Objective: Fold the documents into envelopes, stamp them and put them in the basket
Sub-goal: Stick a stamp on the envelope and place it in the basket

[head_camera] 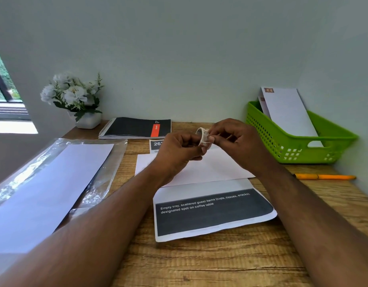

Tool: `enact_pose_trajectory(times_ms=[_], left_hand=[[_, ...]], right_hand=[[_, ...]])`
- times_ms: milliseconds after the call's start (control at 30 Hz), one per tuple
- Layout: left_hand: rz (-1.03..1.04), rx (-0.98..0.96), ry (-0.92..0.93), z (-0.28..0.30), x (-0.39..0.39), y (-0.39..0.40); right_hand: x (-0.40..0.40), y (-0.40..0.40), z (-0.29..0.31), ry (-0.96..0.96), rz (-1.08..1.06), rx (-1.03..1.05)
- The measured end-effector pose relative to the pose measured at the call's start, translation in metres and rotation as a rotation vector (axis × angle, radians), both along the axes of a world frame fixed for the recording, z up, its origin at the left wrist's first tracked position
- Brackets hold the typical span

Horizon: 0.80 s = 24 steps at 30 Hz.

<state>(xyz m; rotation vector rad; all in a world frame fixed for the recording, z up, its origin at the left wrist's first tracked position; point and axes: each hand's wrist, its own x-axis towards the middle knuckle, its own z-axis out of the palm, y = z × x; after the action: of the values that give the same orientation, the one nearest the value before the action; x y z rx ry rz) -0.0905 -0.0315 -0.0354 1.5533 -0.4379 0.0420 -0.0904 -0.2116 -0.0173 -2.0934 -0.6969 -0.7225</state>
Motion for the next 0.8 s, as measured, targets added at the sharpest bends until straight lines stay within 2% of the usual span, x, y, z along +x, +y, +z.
enact_pose_trajectory(times_ms=[67, 200, 367, 533, 800], left_hand=[[0.016, 0.005, -0.002, -0.0013, 0.0011, 0.0002], [-0.021, -0.027, 0.029, -0.0006, 0.0008, 0.0008], [-0.028, -0.031, 0.049, 0.0012, -0.0002, 0.0003], [-0.018, -0.014, 0.026, 0.0033, -0.0039, -0.0001], [0.014, 0.044, 0.029, 0.0001, -0.0002, -0.0003]], right_hand=[[-0.0006, -0.0015, 0.0004, 0.025, -0.003, 0.038], [0.0008, -0.0038, 0.0002, -0.067, 0.024, -0.111], [0.0025, -0.0038, -0.0009, -0.108, 0.019, -0.133], [0.0021, 0.0004, -0.0007, -0.035, -0.006, -0.141], [-0.0008, 0.0013, -0.0003, 0.151, -0.021, 0.040]])
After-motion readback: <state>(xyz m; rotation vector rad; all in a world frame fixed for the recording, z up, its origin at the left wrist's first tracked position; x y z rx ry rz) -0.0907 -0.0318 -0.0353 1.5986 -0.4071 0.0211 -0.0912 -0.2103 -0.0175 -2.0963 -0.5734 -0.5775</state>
